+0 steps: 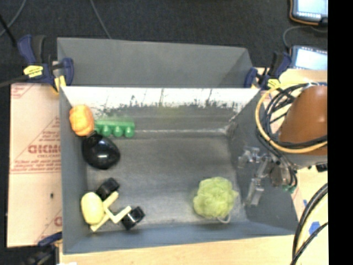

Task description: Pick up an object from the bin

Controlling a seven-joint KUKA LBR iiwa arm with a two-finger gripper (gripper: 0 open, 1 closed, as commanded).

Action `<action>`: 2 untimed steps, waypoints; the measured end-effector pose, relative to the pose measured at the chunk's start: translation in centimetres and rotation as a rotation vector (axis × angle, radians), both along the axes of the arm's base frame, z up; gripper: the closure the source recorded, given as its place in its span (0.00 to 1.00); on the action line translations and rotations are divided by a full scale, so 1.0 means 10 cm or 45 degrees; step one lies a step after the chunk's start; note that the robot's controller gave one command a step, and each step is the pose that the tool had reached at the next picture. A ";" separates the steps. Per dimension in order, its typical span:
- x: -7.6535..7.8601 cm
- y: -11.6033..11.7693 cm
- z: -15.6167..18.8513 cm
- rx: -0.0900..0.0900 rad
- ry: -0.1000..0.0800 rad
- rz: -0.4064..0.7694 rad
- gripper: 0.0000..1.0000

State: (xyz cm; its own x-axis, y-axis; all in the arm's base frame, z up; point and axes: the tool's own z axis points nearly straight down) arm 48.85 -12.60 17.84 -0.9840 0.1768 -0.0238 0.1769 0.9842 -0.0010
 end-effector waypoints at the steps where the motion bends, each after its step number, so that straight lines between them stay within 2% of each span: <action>1: 0.07 0.20 -0.58 -0.002 0.008 0.178 0.00; 2: 0.19 0.40 -0.99 -0.010 0.000 0.365 0.00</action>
Offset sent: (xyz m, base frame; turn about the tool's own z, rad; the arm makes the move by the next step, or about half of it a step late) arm 0.0193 0.0430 -0.1000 -0.2886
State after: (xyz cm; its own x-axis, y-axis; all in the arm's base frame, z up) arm 50.77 -8.61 7.99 -0.9938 -0.1087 -0.0241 -0.1085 0.9941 -0.0087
